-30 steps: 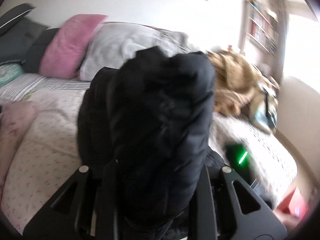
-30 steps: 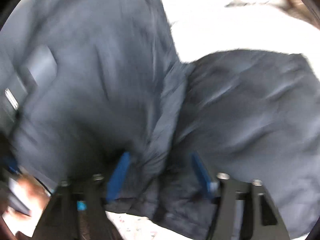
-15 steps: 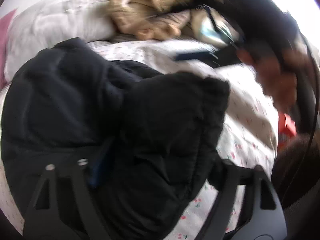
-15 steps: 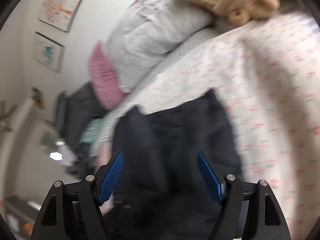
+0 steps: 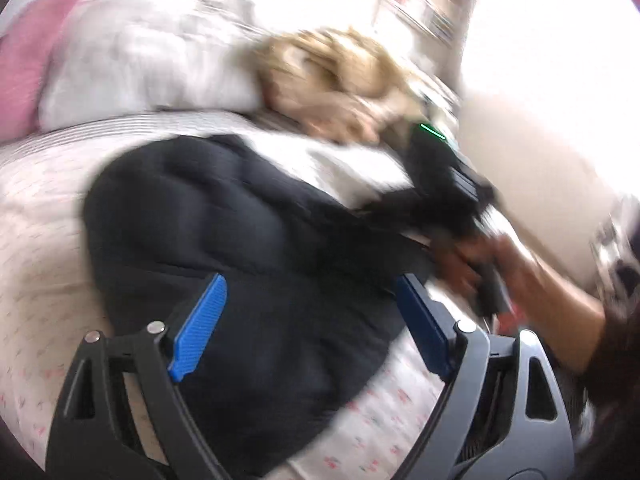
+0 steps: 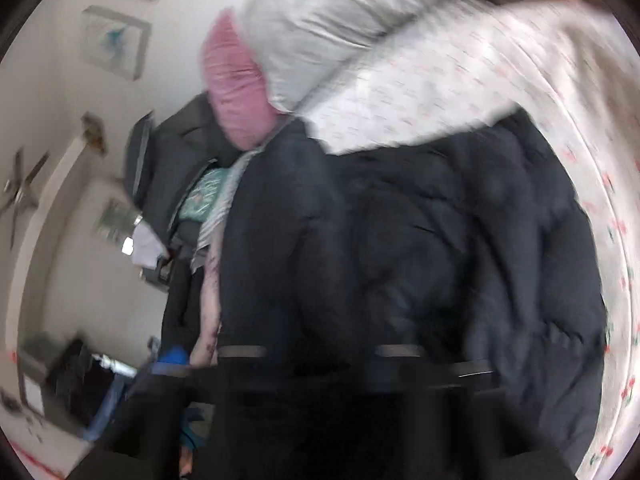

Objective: Fold large clothes

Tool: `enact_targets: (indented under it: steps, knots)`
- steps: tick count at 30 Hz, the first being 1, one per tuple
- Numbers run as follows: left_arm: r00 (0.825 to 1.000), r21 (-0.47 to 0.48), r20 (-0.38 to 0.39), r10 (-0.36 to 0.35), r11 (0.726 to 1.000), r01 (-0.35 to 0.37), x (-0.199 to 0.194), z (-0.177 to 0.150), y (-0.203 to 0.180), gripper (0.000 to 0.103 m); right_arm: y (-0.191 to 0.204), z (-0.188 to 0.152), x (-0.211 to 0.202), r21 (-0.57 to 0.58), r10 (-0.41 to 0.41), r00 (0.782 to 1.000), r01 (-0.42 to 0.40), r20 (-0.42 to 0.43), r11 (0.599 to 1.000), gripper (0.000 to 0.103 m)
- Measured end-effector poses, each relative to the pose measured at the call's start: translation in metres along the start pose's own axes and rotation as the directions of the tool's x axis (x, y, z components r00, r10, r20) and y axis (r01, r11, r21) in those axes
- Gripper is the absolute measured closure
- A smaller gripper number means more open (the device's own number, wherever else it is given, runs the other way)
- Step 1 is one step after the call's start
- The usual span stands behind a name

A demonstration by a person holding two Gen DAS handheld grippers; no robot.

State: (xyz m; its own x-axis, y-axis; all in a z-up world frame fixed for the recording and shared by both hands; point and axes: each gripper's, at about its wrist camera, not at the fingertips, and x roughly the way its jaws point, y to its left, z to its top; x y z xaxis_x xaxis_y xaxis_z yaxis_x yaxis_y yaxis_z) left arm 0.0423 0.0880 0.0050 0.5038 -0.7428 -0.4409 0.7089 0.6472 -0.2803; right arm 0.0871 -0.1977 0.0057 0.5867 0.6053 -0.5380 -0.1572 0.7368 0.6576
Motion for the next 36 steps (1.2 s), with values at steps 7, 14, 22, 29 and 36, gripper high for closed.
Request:
enact_targets:
  steps: [7,14,22,29,36]
  knots:
    - [0.996,-0.189,-0.035,0.083,0.978,-0.088,0.023,-0.004,0.049,0.018,0.051,-0.033,-0.056,-0.23,-0.077,0.992,0.097,0.096,0.968,0.095]
    - [0.99,-0.201,-0.133,0.035,0.978,-0.062,0.063,-0.013,0.04,0.018,-0.011,-0.062,-0.044,-0.089,-0.302,0.951,0.296,-0.07,0.951,0.083]
    - [0.989,-0.197,-0.143,0.037,0.978,-0.065,0.073,-0.014,0.038,0.018,-0.041,-0.041,-0.088,0.128,-0.216,0.97,0.201,0.113,0.971,0.003]
    - [0.988,-0.195,-0.148,0.043,0.978,-0.072,0.075,-0.015,0.035,0.018,-0.052,-0.006,-0.03,0.271,-0.146,0.989,0.132,0.031,0.954,0.003]
    - [0.983,-0.161,-0.145,0.113,0.978,-0.136,0.078,-0.012,0.03,0.015,0.014,0.015,0.022,-0.018,-0.268,0.962,0.27,0.052,0.963,0.063]
